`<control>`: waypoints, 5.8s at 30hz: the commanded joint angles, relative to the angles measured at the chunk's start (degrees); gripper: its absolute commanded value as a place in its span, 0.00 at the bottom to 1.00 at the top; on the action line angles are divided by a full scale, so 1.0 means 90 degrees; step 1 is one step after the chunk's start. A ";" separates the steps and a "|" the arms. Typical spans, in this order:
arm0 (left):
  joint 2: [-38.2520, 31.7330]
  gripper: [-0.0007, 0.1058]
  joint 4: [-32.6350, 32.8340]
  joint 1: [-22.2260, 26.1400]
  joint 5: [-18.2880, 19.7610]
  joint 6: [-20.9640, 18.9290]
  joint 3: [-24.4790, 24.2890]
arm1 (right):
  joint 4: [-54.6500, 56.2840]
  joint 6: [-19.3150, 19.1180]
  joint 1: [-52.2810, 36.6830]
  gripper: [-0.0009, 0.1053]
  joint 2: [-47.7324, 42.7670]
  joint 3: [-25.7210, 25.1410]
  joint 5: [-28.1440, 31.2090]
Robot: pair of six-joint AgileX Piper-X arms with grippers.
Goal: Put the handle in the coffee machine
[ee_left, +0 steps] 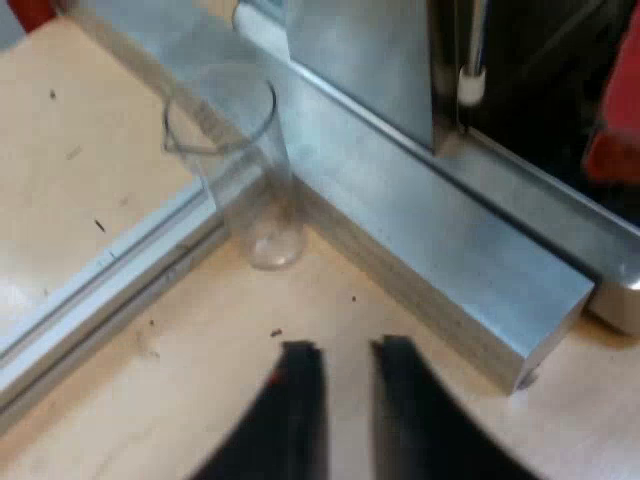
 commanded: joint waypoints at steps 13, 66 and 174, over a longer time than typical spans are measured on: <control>-0.0075 0.01 0.0322 -0.1007 0.0194 -0.0046 -0.0809 | -0.0748 -0.0037 0.0011 0.37 -0.0222 -0.0112 -0.0048; 0.0759 0.01 0.2137 -0.2997 -0.0887 0.0038 -0.0803 | -0.0955 -0.0216 0.0028 0.37 -0.0236 -0.0112 -0.0048; -0.0529 0.01 -0.0237 -0.7314 -0.2235 -0.6036 0.0047 | 0.7741 0.1702 0.1720 0.32 -0.7303 0.2514 -0.1589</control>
